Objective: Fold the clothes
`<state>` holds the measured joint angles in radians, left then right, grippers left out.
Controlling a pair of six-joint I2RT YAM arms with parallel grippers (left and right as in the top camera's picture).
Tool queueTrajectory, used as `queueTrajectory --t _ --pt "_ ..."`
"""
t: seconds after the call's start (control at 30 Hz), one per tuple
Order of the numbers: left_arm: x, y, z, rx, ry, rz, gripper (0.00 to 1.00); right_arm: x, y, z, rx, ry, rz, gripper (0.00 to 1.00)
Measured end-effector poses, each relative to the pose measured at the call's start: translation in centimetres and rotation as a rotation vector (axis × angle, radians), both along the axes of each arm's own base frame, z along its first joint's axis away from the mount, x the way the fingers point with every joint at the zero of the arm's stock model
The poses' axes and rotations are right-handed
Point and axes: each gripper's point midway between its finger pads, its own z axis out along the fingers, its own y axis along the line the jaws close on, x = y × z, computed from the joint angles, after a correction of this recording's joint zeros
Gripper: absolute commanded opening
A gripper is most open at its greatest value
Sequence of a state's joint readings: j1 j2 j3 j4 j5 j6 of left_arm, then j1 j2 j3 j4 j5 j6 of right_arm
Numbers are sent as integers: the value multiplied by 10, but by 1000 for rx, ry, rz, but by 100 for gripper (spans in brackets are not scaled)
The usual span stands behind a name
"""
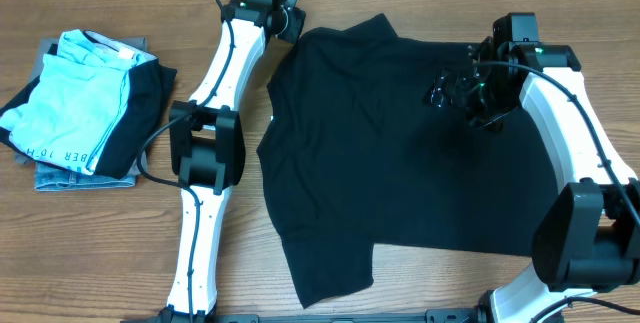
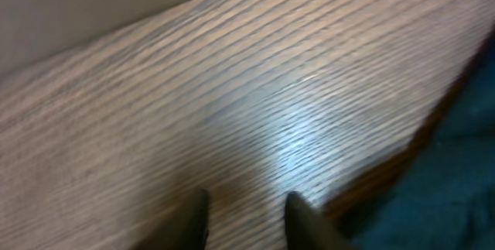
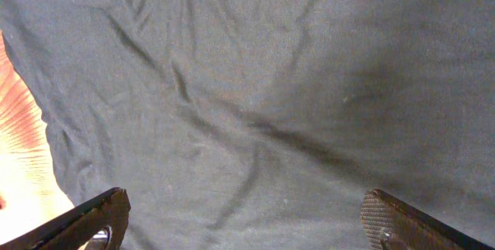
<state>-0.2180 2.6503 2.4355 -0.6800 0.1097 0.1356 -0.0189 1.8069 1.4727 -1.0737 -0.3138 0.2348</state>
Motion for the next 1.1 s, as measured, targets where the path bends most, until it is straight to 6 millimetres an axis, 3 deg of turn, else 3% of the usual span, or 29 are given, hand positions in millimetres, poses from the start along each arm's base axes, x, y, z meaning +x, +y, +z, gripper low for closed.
queueTrajectory --t 0.13,0.27,0.47,0.57,0.9,1.1 --pt "-17 13 -12 -51 118 63 78 0 0 0 0 -1 0 100" --pt "-42 24 -12 -214 284 52 69 0 0 0 0 1 -1 100" --pt "-76 69 -8 -415 491 109 70 0 0 0 0 -1 0 100" --pt "-90 80 -8 -447 553 122 71 0 0 0 0 0 0 100" --pt "-115 29 -22 -279 618 56 69 0 0 0 0 -1 0 100" --pt "-122 11 -30 -142 604 42 70 0 0 0 0 0 0 100"
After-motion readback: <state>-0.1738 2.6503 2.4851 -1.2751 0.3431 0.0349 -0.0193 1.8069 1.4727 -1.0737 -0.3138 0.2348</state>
